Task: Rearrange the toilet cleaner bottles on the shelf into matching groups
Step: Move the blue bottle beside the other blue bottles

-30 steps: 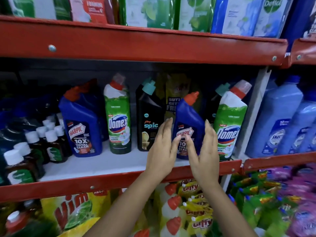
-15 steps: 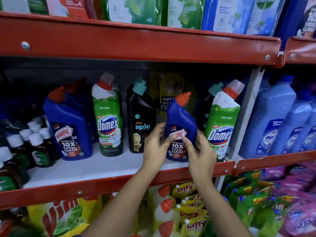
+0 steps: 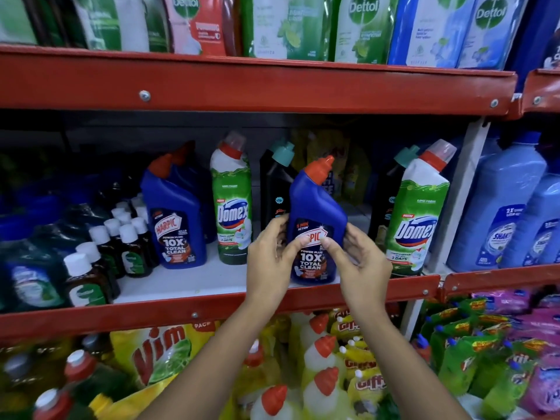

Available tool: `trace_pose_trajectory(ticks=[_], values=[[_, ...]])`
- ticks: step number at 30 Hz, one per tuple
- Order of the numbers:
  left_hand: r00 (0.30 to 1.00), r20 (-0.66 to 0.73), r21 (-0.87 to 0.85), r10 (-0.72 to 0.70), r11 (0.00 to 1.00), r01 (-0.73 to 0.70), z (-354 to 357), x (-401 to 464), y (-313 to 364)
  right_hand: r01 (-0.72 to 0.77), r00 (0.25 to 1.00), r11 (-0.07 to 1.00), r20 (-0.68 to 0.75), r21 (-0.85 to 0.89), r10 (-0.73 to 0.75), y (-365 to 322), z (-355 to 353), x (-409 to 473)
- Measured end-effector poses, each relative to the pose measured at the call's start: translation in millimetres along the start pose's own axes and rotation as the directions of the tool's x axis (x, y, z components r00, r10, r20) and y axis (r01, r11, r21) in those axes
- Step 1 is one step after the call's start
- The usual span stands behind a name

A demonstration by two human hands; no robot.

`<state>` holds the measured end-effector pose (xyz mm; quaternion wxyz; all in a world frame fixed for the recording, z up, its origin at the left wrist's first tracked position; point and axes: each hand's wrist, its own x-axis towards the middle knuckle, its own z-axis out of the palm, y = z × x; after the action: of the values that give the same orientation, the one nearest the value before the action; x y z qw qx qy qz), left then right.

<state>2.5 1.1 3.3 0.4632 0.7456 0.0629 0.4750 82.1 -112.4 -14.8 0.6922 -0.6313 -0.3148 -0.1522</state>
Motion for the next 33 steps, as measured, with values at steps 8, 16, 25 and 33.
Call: trace_pose_trajectory(ticks=[8, 16, 25, 33], values=[[0.996, -0.092, 0.128, 0.017, 0.992, -0.005, -74, -20, 3, -0.029, 0.993, 0.997, 0.116, 0.070, 0.021, -24, 60, -32], [0.984, -0.176, 0.223, 0.017, 0.975, 0.023, -133, -26, -9, -0.052, 0.984, 0.992, 0.173, 0.117, 0.031, -41, 121, -53], [0.965, -0.263, 0.270, -0.020, 0.958, 0.093, -180, -28, -30, -0.073, 0.979, 0.992, 0.199, 0.106, 0.050, -49, 176, -67], [0.960, -0.276, 0.253, -0.049, 0.960, 0.122, -197, -16, -42, -0.087, 0.978, 0.995, 0.196, 0.042, 0.077, -44, 202, -64]])
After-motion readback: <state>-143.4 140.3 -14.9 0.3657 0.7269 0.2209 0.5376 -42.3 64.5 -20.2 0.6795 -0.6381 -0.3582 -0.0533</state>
